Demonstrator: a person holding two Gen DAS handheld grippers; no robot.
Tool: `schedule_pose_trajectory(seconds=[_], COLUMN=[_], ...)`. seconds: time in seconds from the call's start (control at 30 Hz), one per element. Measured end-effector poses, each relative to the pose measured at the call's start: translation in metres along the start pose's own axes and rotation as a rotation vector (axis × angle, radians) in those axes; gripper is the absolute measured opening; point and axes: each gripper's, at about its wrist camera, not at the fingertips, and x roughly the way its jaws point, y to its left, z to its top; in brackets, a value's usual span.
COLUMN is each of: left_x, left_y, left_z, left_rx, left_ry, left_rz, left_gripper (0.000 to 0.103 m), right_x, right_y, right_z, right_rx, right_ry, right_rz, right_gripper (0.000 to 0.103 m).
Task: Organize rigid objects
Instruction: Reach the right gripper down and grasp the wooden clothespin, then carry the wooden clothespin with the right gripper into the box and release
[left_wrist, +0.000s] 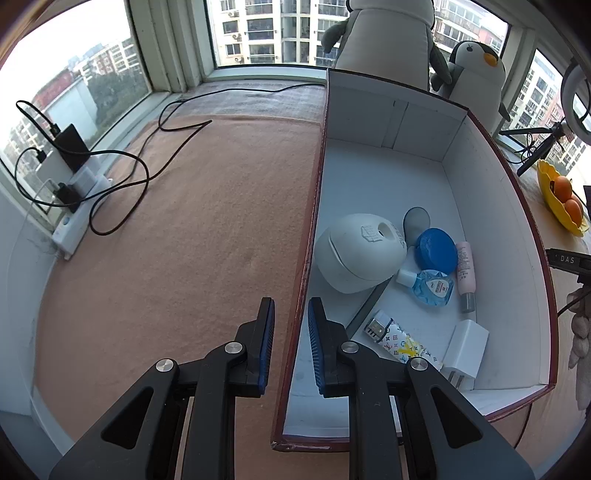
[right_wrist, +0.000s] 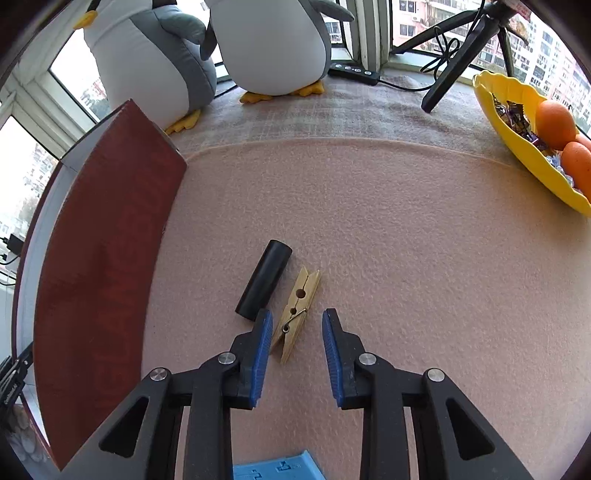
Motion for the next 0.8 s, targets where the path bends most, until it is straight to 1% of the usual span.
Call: schedule_pose_trajectory(seconds=[0.17, 0.23, 0.3, 0.33, 0.57, 0.8], left_x=[0.000, 0.000, -0.001, -0.001, -0.004, -0.005], left_y=[0.000, 0.000, 0.001, 0.001, 0.002, 0.000], left_z=[0.000, 0.001, 0.000, 0.000, 0.000, -0.001], left_rx=[-0.002, -0.004, -0.007, -0.009, -0.010, -0.008], left_ry=[0.000, -0.002, -0.003, -0.004, -0.011, -0.013], left_rz=[-0.001, -0.002, -0.004, -0.005, -0.021, -0.048], left_gripper=[0.017, 0.017, 0.017, 0.017, 0.017, 0.017], right_x=[0.009, 0.009, 0.010, 0.009, -0.003, -0.031], right_y=[0.004, 0.006, 0.005, 0.005, -0.008, -0.012], right_z=[0.004, 0.005, 0.005, 0.004, -0.008, -0.024], right_rx=[-0.030, -0.045, -0.047, -0.048, -0.022, -0.015], right_ry=[0.017, 0.020, 0.028, 0.029, 0.010, -0.043], right_rz=[-0.025, -0.041, -0.051, -0.054, -0.068, -0.068], right_gripper=[0.024, 0.020, 0.013, 0.011, 0.011, 0.011])
